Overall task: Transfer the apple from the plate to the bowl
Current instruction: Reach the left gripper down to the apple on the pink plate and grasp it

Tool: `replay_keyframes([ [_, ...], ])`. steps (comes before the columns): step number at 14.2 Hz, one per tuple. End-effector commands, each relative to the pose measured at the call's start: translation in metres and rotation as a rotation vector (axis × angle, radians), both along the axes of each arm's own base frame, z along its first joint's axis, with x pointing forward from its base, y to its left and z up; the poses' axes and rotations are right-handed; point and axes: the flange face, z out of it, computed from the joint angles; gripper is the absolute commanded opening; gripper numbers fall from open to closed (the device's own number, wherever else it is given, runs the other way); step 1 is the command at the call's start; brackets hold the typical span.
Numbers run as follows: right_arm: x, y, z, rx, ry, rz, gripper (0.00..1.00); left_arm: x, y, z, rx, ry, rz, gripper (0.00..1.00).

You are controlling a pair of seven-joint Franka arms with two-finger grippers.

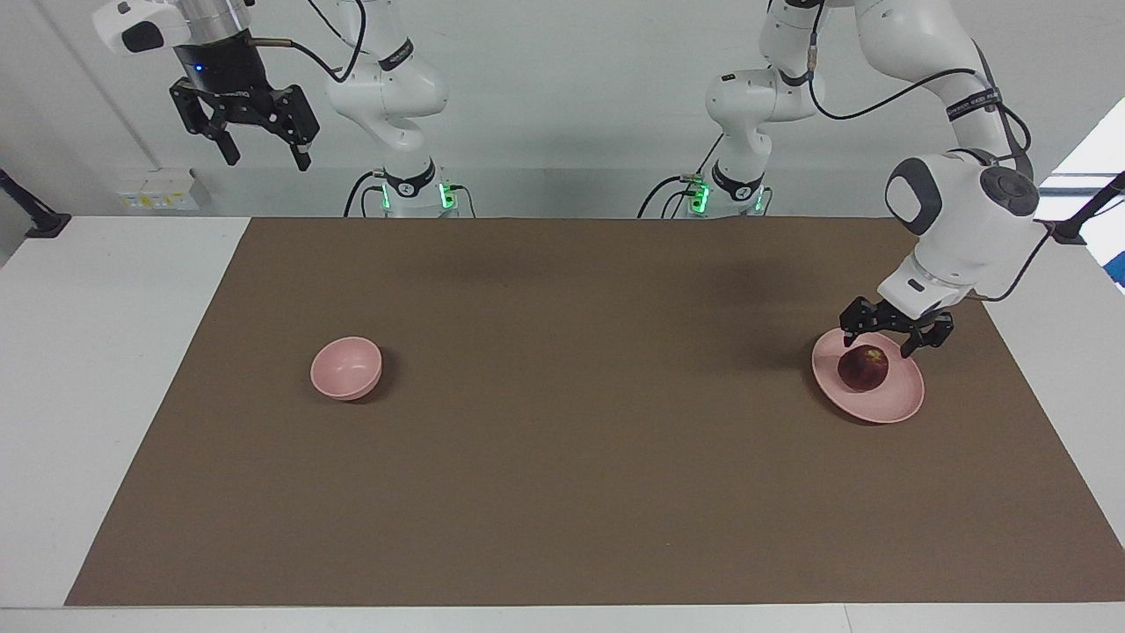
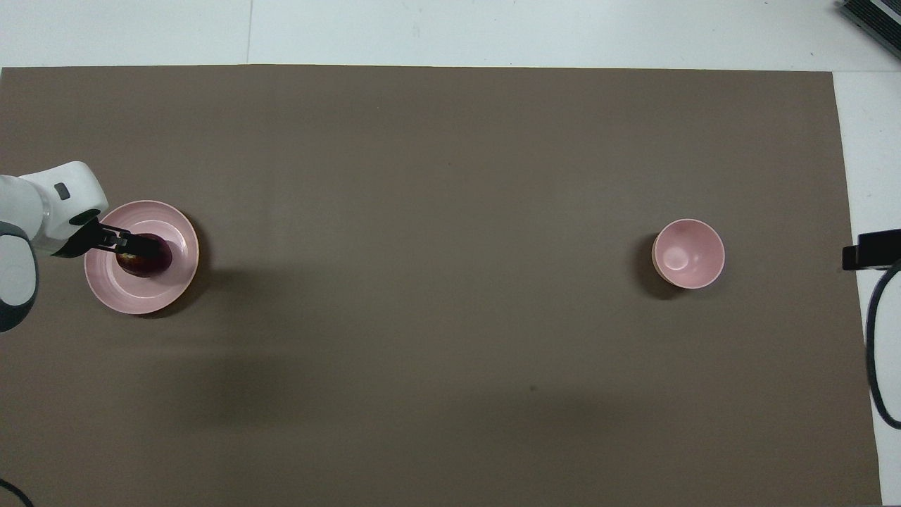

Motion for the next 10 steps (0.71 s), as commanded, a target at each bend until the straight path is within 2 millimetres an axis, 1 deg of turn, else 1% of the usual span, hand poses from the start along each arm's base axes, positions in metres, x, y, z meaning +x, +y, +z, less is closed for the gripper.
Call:
replay_keyframes([
  [1, -0.005, -0.005, 0.004, 0.003, 0.006, 0.014, 1.00, -0.005, 0.008, -0.017, 0.000, -0.018, 0.005, 1.00],
  [2, -0.004, -0.004, 0.003, 0.002, 0.007, 0.016, 1.00, -0.008, 0.011, -0.026, 0.003, -0.027, 0.010, 1.00],
  [4, -0.005, -0.004, 0.004, 0.003, 0.006, 0.016, 1.00, -0.011, 0.011, -0.036, 0.003, -0.038, 0.016, 1.00],
  [9, -0.004, -0.005, 0.003, 0.003, 0.007, 0.016, 1.00, -0.009, 0.014, -0.034, 0.007, -0.059, 0.020, 1.00],
  [10, -0.004, -0.004, 0.003, 0.002, 0.007, 0.016, 1.00, -0.009, 0.014, -0.041, 0.007, -0.053, 0.020, 1.00],
])
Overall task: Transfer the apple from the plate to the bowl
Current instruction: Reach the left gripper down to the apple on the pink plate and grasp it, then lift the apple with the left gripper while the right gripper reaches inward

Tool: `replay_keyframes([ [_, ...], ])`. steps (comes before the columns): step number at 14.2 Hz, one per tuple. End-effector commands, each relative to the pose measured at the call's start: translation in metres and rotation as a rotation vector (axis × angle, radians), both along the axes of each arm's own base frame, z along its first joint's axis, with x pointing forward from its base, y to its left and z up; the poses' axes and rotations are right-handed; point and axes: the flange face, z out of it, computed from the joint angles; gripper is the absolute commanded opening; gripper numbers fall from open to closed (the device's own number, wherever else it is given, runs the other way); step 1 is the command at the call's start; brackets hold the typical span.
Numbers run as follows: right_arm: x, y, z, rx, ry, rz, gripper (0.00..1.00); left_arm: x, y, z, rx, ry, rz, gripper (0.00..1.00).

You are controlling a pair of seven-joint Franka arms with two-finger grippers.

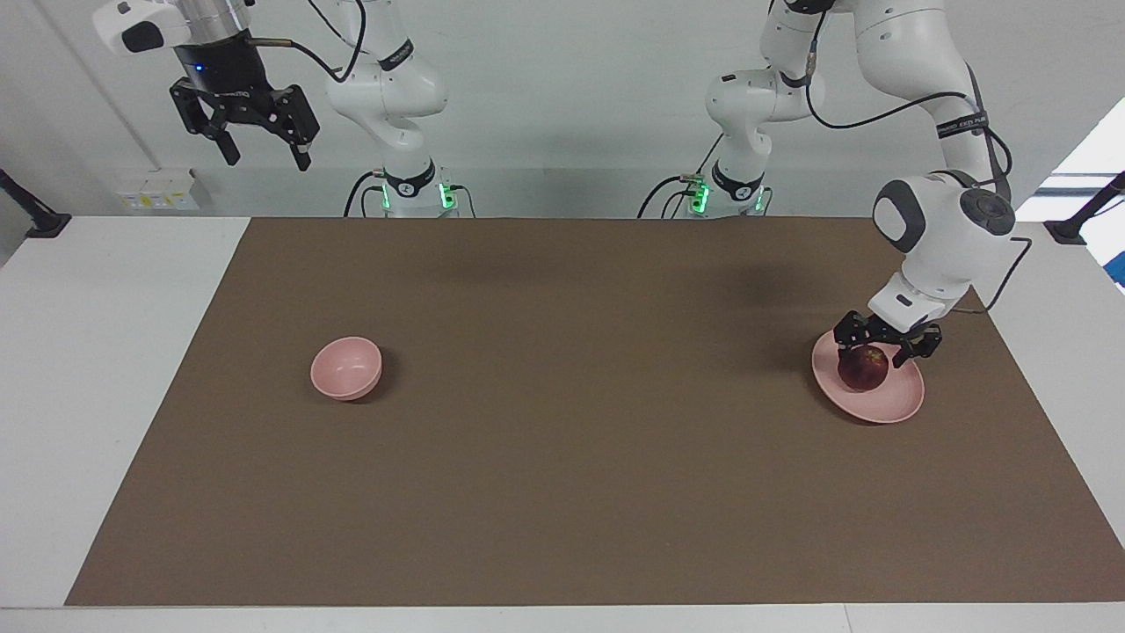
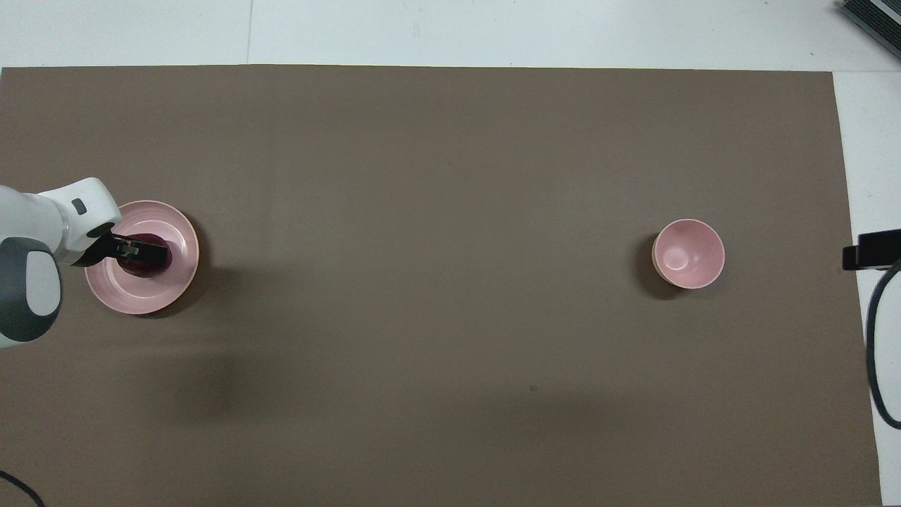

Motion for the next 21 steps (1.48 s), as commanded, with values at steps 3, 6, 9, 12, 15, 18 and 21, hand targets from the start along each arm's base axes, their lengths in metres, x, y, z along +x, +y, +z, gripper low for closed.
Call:
replay_keyframes([
  [3, -0.004, -0.004, 0.003, 0.002, 0.007, 0.016, 1.00, -0.002, 0.013, -0.020, 0.003, -0.024, 0.016, 0.96],
  [6, -0.004, -0.004, 0.003, 0.002, 0.007, 0.017, 1.00, -0.003, 0.013, -0.020, 0.001, -0.009, 0.022, 0.47],
  [9, -0.005, -0.004, 0.004, 0.002, 0.006, 0.017, 1.00, 0.001, 0.010, -0.017, 0.002, -0.016, 0.011, 0.00],
  [12, -0.005, -0.003, 0.003, 0.004, 0.009, 0.022, 1.00, 0.002, -0.003, 0.001, 0.001, -0.041, -0.010, 0.00],
  [15, -0.006, 0.005, 0.003, 0.003, 0.015, 0.036, 1.00, -0.008, -0.029, 0.050, -0.014, -0.048, -0.047, 0.00],
  [18, -0.007, -0.004, 0.003, 0.006, 0.020, 0.023, 1.00, -0.009, -0.071, 0.088, -0.162, -0.028, 0.020, 0.00],
  [21, -0.017, -0.004, 0.005, 0.006, 0.041, 0.017, 1.00, -0.012, -0.125, 0.095, -0.283, 0.005, 0.161, 0.00],
])
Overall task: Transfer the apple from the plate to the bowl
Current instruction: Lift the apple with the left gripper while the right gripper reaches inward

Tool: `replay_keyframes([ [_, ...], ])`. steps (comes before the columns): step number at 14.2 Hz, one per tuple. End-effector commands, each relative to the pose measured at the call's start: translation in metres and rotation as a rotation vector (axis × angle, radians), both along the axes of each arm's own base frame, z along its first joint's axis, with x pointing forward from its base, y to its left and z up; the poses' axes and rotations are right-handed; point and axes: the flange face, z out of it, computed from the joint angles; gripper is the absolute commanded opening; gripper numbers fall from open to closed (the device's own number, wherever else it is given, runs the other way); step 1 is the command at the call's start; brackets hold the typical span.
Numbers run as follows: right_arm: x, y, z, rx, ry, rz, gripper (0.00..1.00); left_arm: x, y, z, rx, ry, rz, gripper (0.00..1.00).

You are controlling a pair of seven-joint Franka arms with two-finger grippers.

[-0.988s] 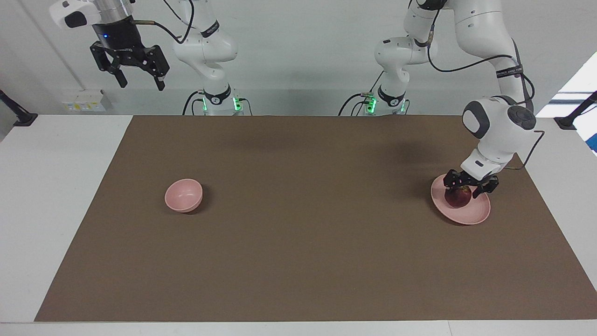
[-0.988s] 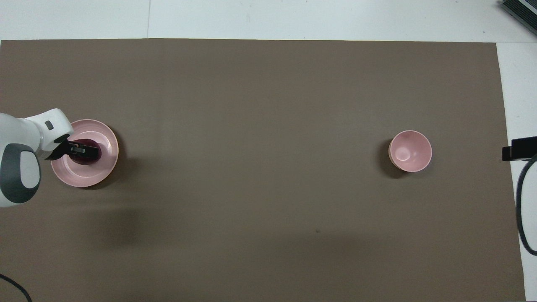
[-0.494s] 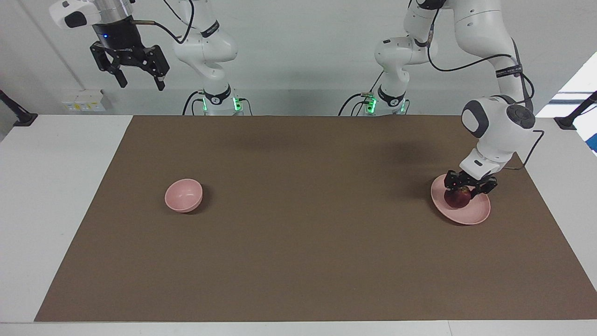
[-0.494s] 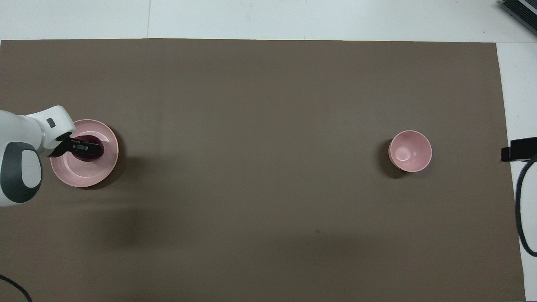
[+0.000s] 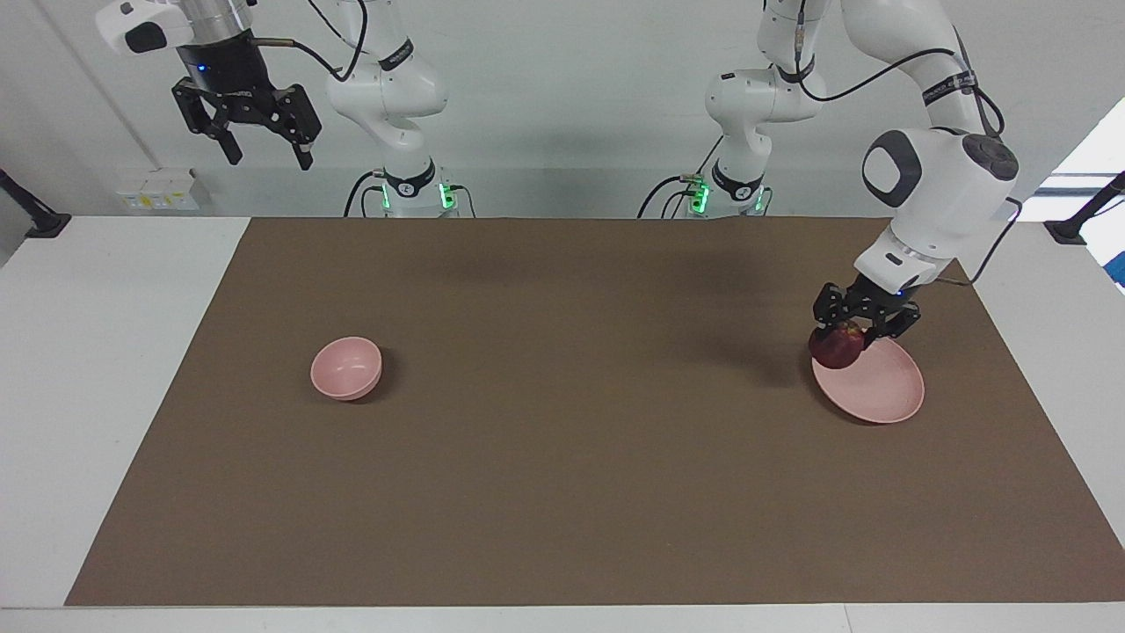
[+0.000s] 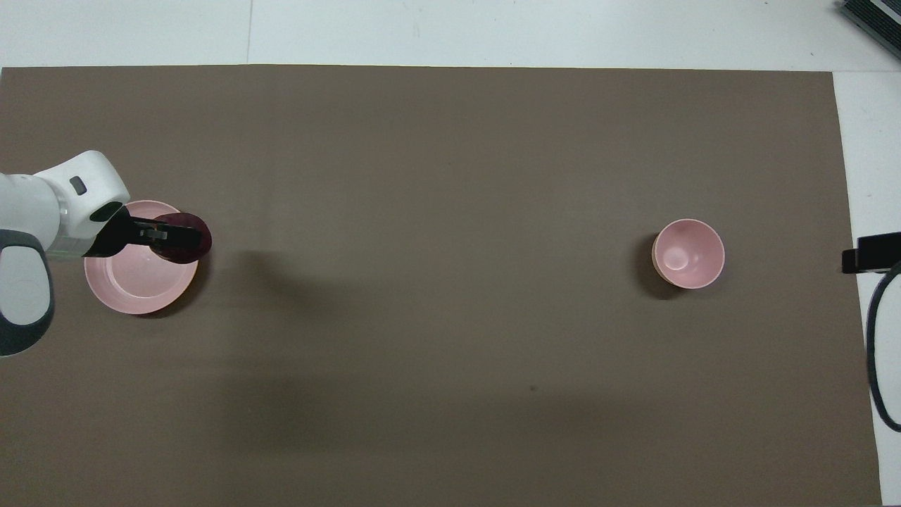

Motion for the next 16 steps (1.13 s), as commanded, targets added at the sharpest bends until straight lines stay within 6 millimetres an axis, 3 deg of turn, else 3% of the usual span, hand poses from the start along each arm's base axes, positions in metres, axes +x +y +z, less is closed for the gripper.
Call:
replay_keyframes([
  [1, -0.014, -0.007, -0.007, 0.007, 0.045, 0.011, 1.00, -0.004, -0.045, 0.003, -0.100, 0.052, 0.098, 0.00],
  [4, -0.008, -0.015, -0.042, 0.008, 0.071, 0.007, 1.00, -0.011, -0.102, 0.008, -0.206, 0.072, 0.164, 0.00],
  [7, 0.013, -0.018, -0.074, 0.004, 0.026, 0.059, 1.00, -0.021, -0.144, 0.013, -0.305, 0.087, 0.170, 0.00],
  [12, 0.055, -0.023, -0.116, -0.006, -0.025, 0.103, 1.00, -0.036, -0.196, 0.016, -0.469, 0.121, 0.248, 0.00],
  [16, 0.088, -0.047, -0.153, -0.016, -0.070, 0.070, 1.00, -0.060, -0.242, 0.025, -0.537, 0.142, 0.291, 0.00],
])
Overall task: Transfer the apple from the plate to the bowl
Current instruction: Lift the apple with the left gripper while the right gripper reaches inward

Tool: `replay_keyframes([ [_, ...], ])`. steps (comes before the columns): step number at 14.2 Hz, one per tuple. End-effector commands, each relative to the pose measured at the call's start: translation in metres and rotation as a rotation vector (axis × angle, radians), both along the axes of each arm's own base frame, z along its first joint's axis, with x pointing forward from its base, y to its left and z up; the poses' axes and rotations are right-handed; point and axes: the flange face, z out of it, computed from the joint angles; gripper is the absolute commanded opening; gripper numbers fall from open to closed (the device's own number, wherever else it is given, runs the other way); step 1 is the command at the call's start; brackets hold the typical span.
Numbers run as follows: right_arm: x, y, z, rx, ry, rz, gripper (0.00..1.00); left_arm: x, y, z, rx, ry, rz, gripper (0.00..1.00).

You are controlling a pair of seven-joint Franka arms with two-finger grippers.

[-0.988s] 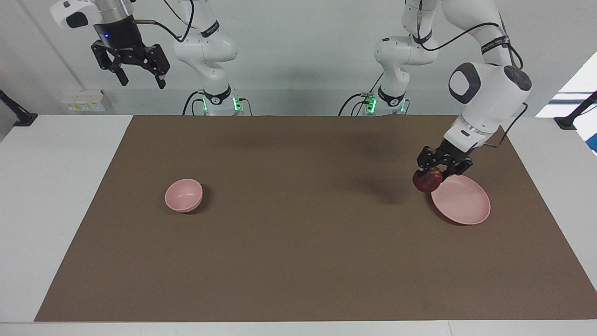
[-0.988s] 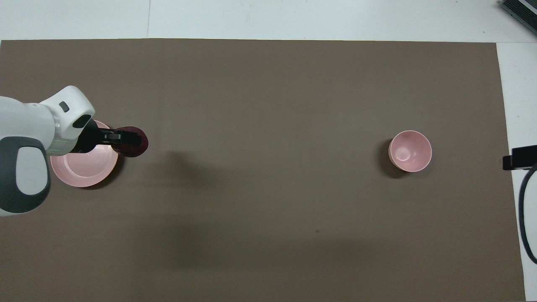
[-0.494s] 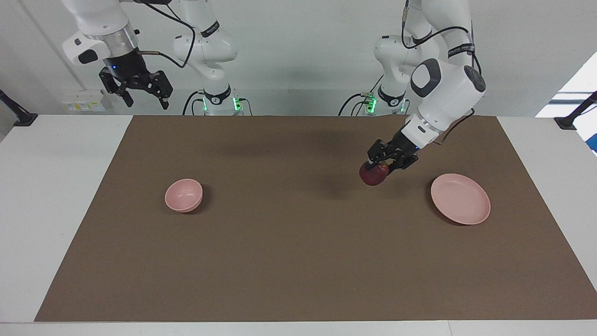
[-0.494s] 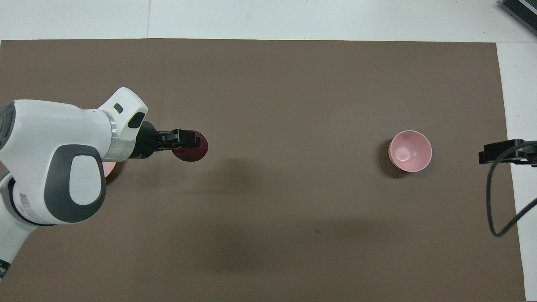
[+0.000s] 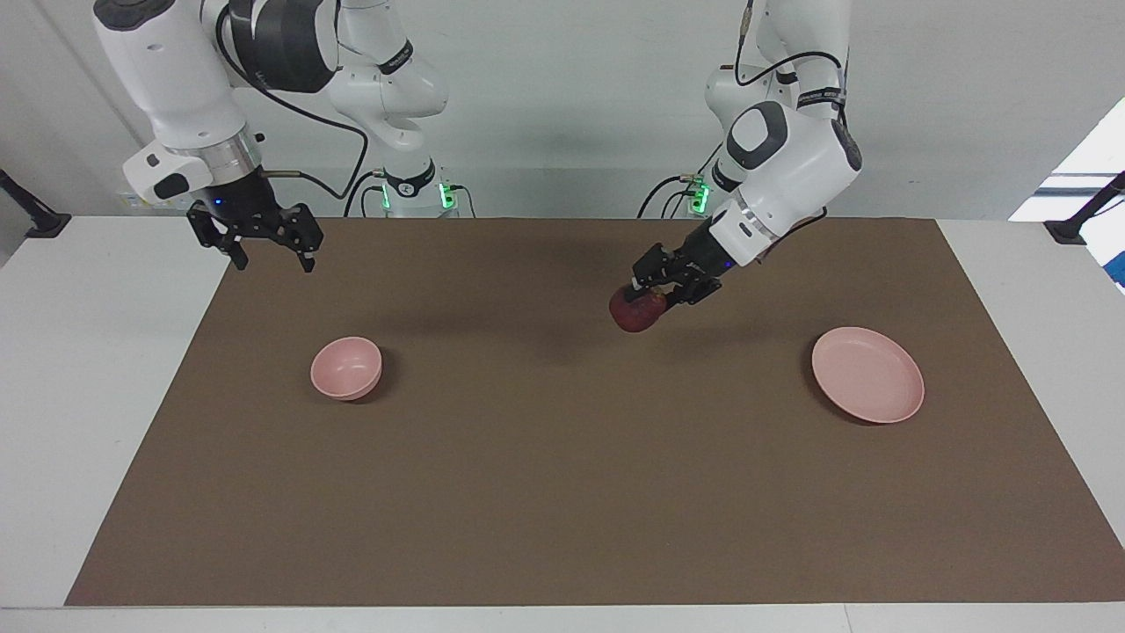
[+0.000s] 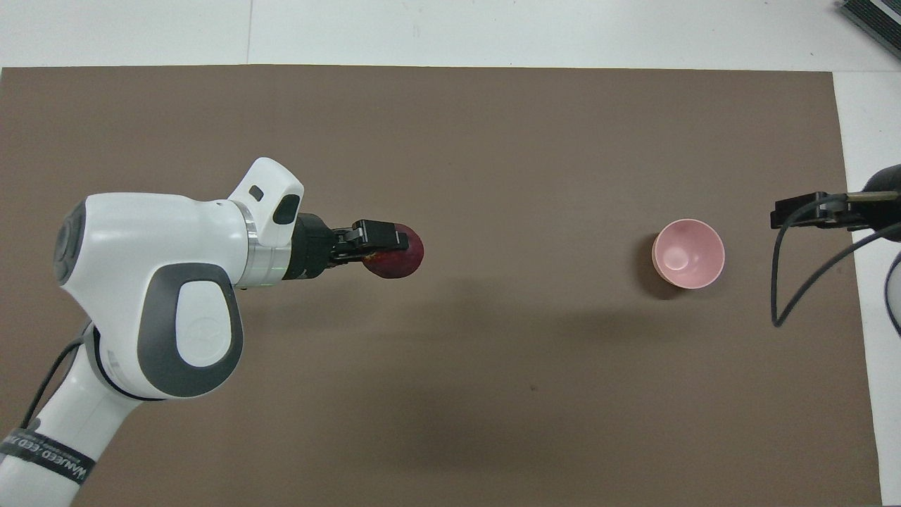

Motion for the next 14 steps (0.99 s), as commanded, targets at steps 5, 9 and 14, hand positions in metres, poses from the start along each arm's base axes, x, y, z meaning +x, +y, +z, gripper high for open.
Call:
replay_keyframes([
  [5, 0.024, -0.009, -0.033, 0.132, -0.028, -0.115, 1.00, -0.032, -0.064, 0.018, -0.118, -0.050, 0.125, 0.00],
  [9, 0.031, 0.018, -0.040, 0.313, 0.014, -0.400, 1.00, -0.039, -0.075, 0.020, -0.183, -0.021, 0.161, 0.00],
  [14, 0.046, 0.078, -0.030, 0.554, 0.112, -0.711, 1.00, -0.050, -0.093, 0.025, -0.232, -0.051, 0.214, 0.00],
])
